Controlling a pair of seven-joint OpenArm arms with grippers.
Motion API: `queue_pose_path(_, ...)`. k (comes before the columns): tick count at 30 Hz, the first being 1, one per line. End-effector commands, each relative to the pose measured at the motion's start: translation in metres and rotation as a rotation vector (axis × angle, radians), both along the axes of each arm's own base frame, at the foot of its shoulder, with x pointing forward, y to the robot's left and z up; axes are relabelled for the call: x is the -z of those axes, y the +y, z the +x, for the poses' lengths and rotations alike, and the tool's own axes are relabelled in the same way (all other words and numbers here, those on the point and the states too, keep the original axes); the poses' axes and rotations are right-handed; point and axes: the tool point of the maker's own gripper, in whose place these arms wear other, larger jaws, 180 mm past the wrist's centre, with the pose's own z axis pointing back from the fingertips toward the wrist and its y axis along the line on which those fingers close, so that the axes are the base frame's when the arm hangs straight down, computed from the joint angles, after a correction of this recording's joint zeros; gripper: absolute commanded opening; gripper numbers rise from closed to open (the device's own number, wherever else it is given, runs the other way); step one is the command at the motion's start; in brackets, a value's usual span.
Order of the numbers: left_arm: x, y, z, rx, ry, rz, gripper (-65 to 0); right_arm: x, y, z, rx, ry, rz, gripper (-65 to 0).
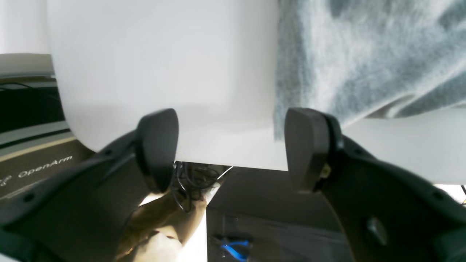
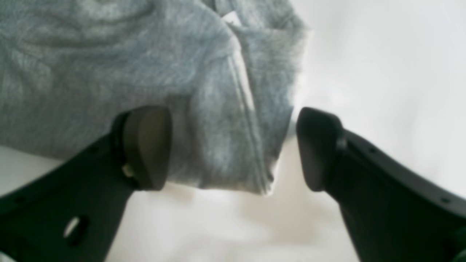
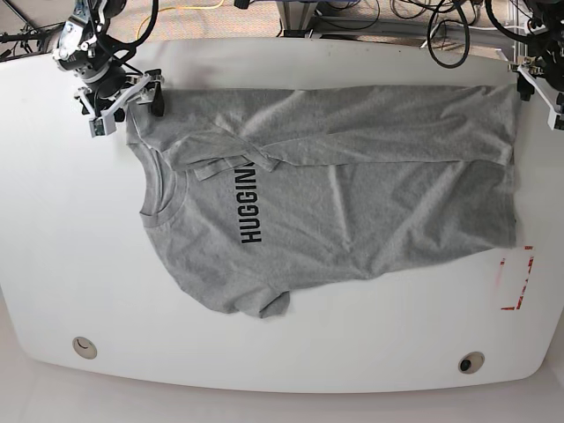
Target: Fold the T-shirt properly
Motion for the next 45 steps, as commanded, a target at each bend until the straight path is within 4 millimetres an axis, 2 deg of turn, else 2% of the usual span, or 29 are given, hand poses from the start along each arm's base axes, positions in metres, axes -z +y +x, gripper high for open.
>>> queue_pose_path(1,-0.004,0.003,0.002,0.002,-0.011,0.008,-23.3,0.006,-0.002,-0.008,-0.006,0.04,-0.011,-25.8)
queue_pose_path(3,0.0,0.002,0.001,0.0,-0.005,-0.001,-23.3,0.006,-0.002,-0.008,-0.006,0.041,-0.01,-30.6)
queue_pose_path(6,0.006,0.0,-0.003,-0.012,0.005,-0.019,-23.3,0.006,-0.002,-0.008,-0.006,0.041,-0.01,-33.1)
queue_pose_path(14,0.022,-0.008,-0.002,-0.021,-0.023,-0.08,-23.5,0.006,-0.002,-0.008,-0.005,0.039,-0.008,-33.0)
queue_pose_path(18,0.027,-0.017,0.008,0.005,-0.03,-0.107,-23.5,0.005,0.0,-0.007,-0.005,0.036,-0.001,-33.0)
queue_pose_path(27,0.029,-0.028,0.021,0.034,-0.045,-0.127,-23.5,0.009,0.018,-0.006,-0.056,0.044,0.019,-33.5)
queue_pose_path(33,0.032,-0.027,0.026,0.024,-0.049,-0.136,-23.9,0.009,0.019,-0.006,-0.055,0.043,0.021,-33.5)
queue_pose_path(36,0.041,-0.025,0.027,0.004,-0.039,-0.161,-28.5,0.009,0.019,-0.005,-0.055,0.041,0.023,-33.6)
queue_pose_path(42,0.057,-0.016,0.022,-0.031,0.0,-0.195,-49.6,0.009,0.019,-0.005,-0.055,0.041,0.023,-33.6)
queue_pose_path(45,0.063,-0.02,0.023,-0.007,0.027,-0.202,-54.6,0.009,0.019,-0.005,-0.055,0.041,0.023,-33.6)
